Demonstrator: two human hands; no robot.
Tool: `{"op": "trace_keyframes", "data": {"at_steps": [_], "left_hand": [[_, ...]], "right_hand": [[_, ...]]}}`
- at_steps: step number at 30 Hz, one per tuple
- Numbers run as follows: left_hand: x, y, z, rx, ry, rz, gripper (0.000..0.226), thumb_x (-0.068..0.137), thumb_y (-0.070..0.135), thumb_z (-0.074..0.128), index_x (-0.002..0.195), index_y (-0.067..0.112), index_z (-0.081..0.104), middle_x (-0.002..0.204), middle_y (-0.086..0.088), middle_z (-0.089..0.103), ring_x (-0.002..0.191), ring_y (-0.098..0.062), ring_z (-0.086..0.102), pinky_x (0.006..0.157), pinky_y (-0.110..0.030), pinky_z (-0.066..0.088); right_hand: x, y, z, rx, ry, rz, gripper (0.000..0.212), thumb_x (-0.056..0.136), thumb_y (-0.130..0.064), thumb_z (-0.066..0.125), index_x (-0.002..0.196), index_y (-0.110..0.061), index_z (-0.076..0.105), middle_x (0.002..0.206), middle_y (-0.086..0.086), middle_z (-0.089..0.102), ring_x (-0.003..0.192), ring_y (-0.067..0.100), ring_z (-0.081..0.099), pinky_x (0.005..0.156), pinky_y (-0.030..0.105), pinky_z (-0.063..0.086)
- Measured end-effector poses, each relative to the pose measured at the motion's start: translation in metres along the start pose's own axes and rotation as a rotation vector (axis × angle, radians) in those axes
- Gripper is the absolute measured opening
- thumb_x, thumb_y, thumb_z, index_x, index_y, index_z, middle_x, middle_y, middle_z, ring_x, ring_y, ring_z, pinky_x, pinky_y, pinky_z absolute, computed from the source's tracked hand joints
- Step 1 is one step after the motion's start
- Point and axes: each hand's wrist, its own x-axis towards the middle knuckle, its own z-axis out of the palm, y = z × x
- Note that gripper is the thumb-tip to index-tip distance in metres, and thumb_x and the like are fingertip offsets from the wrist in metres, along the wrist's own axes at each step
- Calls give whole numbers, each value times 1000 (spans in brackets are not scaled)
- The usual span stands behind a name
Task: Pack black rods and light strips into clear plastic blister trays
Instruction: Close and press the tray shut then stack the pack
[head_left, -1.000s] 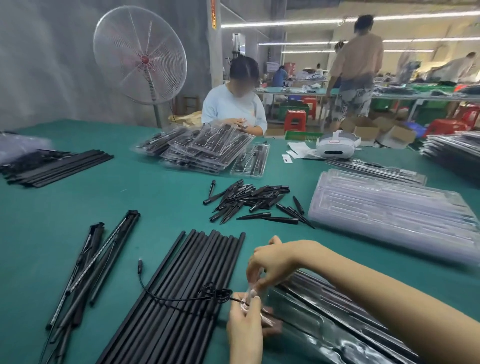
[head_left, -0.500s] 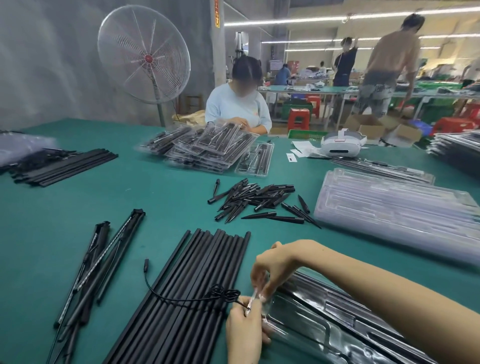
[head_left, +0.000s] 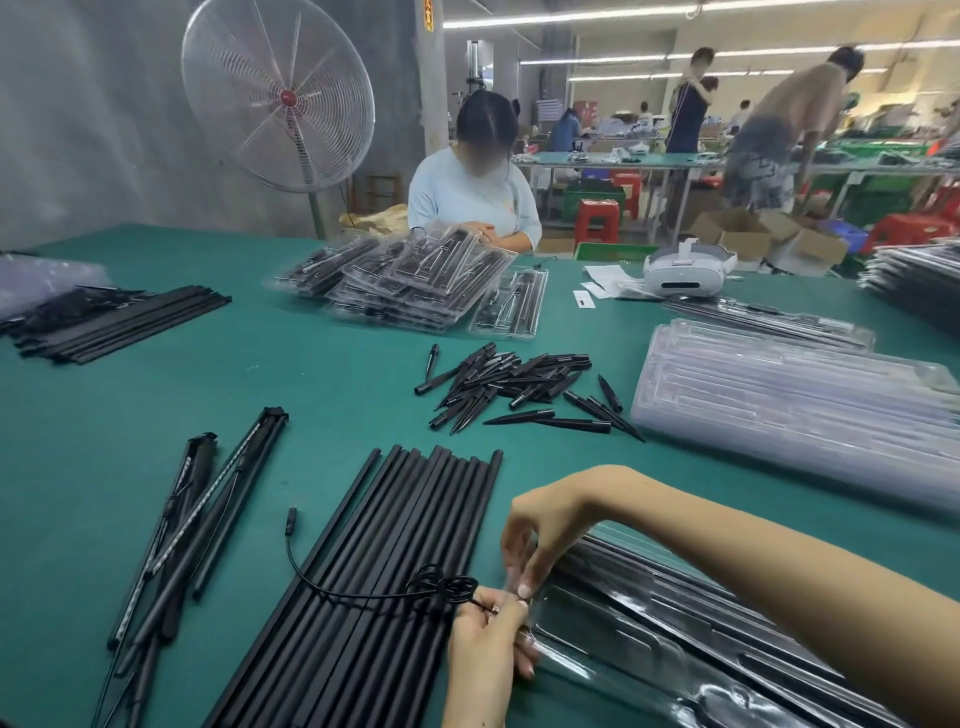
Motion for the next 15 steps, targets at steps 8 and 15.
{"op": "trace_keyframes", "data": {"at_steps": [8,15], "left_hand": [[-1,-2,2,47,42,23,20,87,-8,53,72,3,44,37,0,50,29,-14,38,34,-21,28],[-5,-4,4,46,81,50,20,87,-3,57,72,6,46,40,-2,49,31,-12,37,34,-19,29]], "right_hand": [[5,-3,2,-71,-20,25,32,86,-30,70,108,-6,67,107,11,69,82,15,53,69,25,39],[3,-4,10,-137,51,21,31,86,-30,69,107,-7,67,106,11,69,92,24,60,68,25,38]]}}
